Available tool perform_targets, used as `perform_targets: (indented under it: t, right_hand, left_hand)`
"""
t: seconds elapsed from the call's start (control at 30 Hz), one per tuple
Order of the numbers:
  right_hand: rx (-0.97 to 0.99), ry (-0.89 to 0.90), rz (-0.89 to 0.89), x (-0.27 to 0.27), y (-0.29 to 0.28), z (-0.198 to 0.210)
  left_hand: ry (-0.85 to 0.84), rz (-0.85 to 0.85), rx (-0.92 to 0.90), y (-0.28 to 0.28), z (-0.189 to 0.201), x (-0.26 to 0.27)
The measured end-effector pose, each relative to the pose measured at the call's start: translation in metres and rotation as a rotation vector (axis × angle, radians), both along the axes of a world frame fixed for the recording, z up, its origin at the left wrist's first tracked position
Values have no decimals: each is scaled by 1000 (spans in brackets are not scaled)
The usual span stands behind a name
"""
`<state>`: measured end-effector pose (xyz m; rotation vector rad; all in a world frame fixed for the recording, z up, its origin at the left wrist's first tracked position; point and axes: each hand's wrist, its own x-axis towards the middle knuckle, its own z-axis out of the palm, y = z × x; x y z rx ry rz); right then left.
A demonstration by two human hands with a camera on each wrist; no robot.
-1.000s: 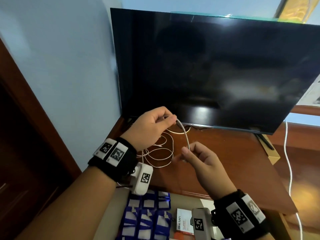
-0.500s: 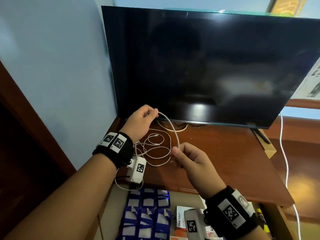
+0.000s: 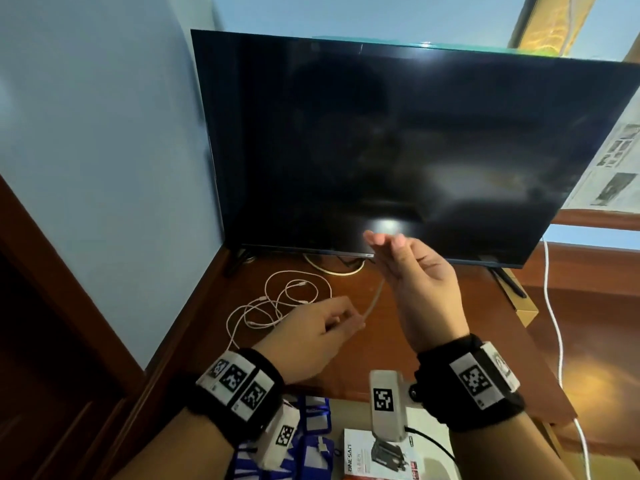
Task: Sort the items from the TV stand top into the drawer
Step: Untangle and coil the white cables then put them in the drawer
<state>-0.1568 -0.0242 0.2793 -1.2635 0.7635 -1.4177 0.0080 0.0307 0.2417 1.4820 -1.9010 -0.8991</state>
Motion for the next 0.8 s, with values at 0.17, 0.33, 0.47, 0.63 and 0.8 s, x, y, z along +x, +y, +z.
perform_targets:
  t: [0.17, 0.33, 0.47, 0.63, 0.8]
  right_hand:
    - [-137, 676, -41, 1, 3, -32]
    - [66, 411, 259, 11, 21, -37]
    - [187, 133, 345, 21, 35, -22]
    - [191, -236, 284, 22, 31, 18]
    - [37, -342, 195, 4, 2, 49]
  left_hand:
    - [-275, -49, -217, 3, 41, 5]
    - [-358, 34, -247, -26, 65, 29]
    - [-162, 144, -232, -50, 47, 31]
    - [164, 218, -48, -57, 2, 20]
    - [55, 146, 3, -32, -9, 7]
